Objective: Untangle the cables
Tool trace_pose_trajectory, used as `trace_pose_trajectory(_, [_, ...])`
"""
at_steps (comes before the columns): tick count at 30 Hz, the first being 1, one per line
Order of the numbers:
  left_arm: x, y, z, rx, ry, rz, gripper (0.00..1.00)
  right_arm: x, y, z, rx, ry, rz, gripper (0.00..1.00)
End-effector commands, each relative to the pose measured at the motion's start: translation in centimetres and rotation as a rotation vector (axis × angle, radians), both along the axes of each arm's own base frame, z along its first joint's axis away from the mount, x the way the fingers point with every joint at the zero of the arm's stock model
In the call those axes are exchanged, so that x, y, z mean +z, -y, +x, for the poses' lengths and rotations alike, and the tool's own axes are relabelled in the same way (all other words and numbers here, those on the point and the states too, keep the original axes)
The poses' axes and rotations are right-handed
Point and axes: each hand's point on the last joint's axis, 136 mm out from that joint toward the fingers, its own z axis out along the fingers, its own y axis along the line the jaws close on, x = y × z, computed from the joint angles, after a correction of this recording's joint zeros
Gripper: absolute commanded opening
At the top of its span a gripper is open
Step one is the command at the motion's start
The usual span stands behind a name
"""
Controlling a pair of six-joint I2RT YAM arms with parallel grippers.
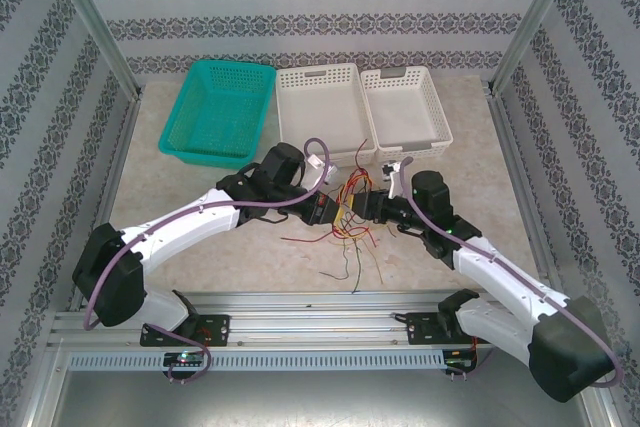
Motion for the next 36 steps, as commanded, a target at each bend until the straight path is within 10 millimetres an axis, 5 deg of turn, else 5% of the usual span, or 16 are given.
trace_pose_trajectory(1, [1.5,-0.3,0.3,0.016,0.037,-0.036,0.0,1.5,0.1,0.8,-0.04,0.068,-0.015,0.17])
trace_pose_trajectory(3, [1.2,-0.8,0.7,0.036,0.046,0.007,0.0,1.6,0.7,0.8,-0.062,0.079,-0.044,0.0])
trace_pose_trajectory(7, [1.4,-3.6,2.8,0.132,0.079,0.102,0.0,1.7,2.8,0.2,-0.129,0.091,-0.093,0.0])
trace_pose_trajectory(13, [2.1,-10.4,7.5,0.411,0.142,0.285,0.0,2.2,9.0,0.3,-0.342,0.049,-0.121,0.0])
trace_pose_trajectory(17, [2.3,-12.7,7.7,0.484,0.196,0.355,0.0,4.2,11.5,0.5,-0.426,0.055,-0.109,0.0])
trace_pose_trajectory(21, [3.9,-15.0,6.9,0.529,0.277,0.395,0.0,8.6,14.3,0.8,-0.542,0.127,-0.097,0.0])
trace_pose_trajectory(30, [9.0,-17.0,2.3,0.535,0.538,0.198,0.0,21.4,12.2,2.7,-0.458,0.278,0.082,0.0])
trace_pose_trajectory(36, [9.2,-16.3,1.6,0.504,0.568,0.164,0.0,25.7,7.4,6.6,-0.359,0.346,0.037,0.0])
